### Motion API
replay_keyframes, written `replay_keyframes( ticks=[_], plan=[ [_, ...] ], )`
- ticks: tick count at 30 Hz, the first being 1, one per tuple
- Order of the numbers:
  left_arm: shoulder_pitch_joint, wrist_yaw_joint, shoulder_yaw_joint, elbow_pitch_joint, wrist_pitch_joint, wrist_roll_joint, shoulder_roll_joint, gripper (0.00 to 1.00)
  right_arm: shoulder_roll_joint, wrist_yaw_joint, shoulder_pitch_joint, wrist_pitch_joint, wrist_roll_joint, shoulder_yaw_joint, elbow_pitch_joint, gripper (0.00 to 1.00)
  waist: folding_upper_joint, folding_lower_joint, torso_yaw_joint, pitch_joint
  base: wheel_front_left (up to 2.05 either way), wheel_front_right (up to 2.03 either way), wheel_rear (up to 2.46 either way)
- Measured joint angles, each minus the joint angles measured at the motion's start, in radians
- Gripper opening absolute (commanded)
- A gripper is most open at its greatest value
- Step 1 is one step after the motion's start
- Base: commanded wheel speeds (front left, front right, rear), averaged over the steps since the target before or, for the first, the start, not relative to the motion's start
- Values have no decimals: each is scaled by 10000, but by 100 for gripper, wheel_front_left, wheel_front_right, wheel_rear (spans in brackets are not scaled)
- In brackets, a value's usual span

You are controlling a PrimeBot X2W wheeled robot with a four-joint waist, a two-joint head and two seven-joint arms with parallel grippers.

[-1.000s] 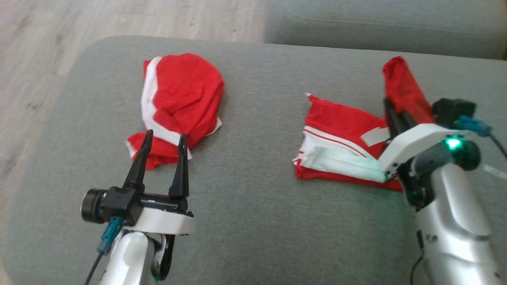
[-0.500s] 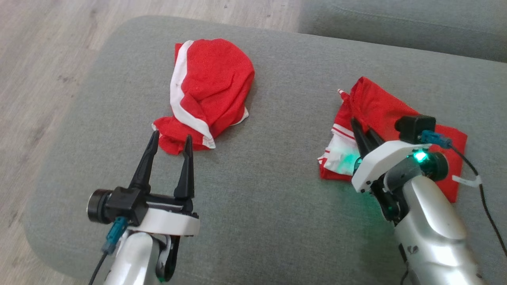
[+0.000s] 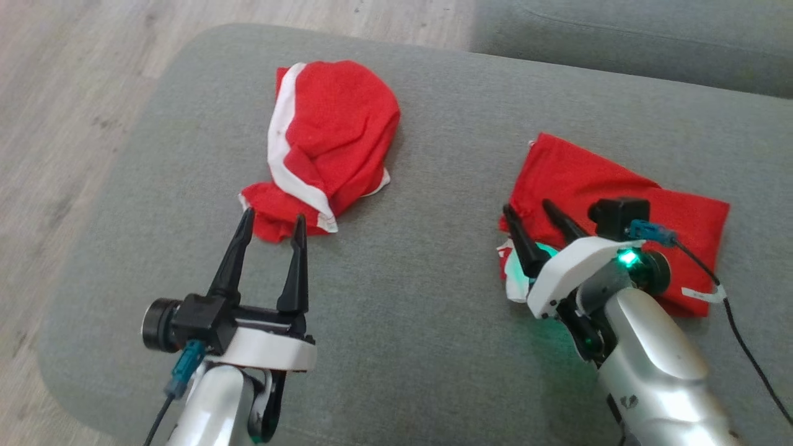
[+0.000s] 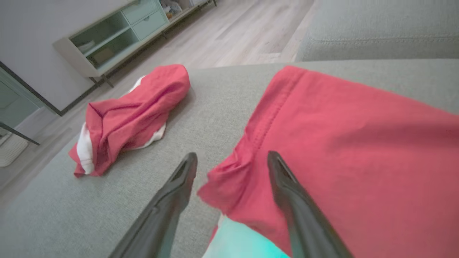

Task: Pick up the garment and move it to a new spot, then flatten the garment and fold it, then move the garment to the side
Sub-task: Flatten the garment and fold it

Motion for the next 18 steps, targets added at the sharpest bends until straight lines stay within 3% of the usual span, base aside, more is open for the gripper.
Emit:
replay_keyframes(
  ticks=[5, 14, 18],
  plan=[
    [-1, -4, 6, -4, 0, 2, 0, 100, 8, 0, -84, -623, 67, 151, -403, 100, 0, 0, -393, -48, 0, 0, 0],
    [-96, -8, 63, -82, -2, 15, 0, 100, -403, 0, -174, -1801, -1768, -1572, -1411, 100, 0, 0, -1400, -140, 0, 0, 0],
    [-129, 4, 102, -117, -2, 15, 0, 100, -617, 0, 566, -2019, -2487, -2573, -2249, 100, 0, 0, -1985, -198, 0, 0, 0]
  ],
)
